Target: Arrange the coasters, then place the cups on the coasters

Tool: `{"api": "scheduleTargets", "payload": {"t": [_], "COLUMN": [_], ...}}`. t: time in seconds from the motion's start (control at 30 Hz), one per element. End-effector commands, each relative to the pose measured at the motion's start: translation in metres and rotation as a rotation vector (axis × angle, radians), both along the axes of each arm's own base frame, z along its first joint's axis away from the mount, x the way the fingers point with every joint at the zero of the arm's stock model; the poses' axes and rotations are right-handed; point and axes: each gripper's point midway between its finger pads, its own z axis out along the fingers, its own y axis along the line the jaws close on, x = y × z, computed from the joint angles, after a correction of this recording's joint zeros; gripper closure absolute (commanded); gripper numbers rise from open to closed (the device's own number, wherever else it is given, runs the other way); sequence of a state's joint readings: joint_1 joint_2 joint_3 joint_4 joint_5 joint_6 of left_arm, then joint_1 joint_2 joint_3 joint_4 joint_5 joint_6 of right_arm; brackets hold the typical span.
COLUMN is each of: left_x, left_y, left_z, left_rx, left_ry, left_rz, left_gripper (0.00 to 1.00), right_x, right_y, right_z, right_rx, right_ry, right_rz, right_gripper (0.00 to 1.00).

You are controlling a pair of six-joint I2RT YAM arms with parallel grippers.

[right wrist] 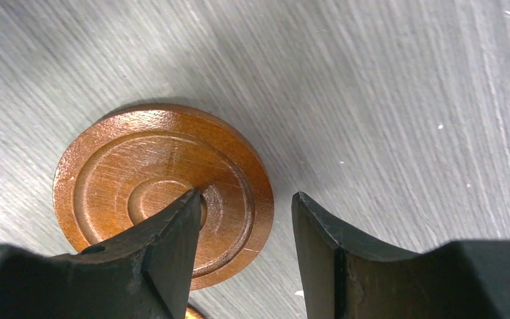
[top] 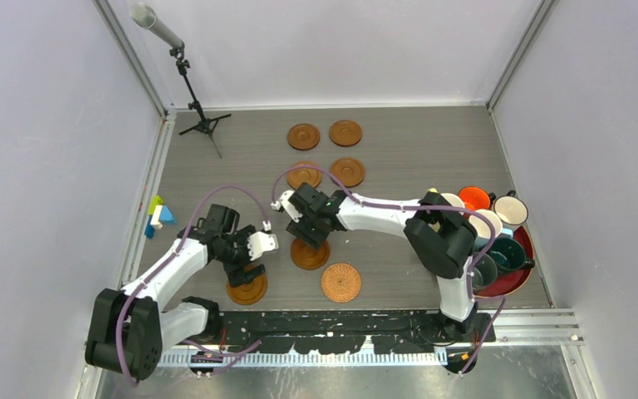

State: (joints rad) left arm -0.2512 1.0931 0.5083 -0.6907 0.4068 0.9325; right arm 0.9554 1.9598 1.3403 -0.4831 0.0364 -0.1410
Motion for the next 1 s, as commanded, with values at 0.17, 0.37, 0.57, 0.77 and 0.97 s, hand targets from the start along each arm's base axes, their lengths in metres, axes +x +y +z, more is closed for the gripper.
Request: {"api": "scheduleTargets", "payload": {"t": [0.17,0.37,0.57,0.77,0.97], "left_x": [0.009,0.04,0.07,0.092,0.119], "left_y": [0.005,0.003,-0.016,-0.056,-0.096], "left_z": [-0.013,-0.012,0.001,0.002,0.001], "left_rx": [0.048,0.076,0.058,0.047,0.02], "left_ry": [-0.018,-0.044,-0.068,-0.056,-0.046], "left_rz": [-0.031,0.022,0.037,0.026,0.035], "left_gripper": [0.23,0.38,0.42,0.43,0.44], "right_x": [0.023,0.032,0.041,0.044,0.047], "right_y": [-0.074,-0.105,-0.133,-0.15,-0.158], "right_z": [-0.02,-0.021,-0.019,-0.021,-0.021], "right_rx": [-0.152,-0.179,-0.182,-0.179,-0.166], "right_ry": [-0.036,-0.024,-0.013,0.012,0.029], "right_rz": [-0.06,-0.096,-0.138,-0.169,-0.192], "right_gripper": [0.45,0.46,0.47,0.47,0.47]}}
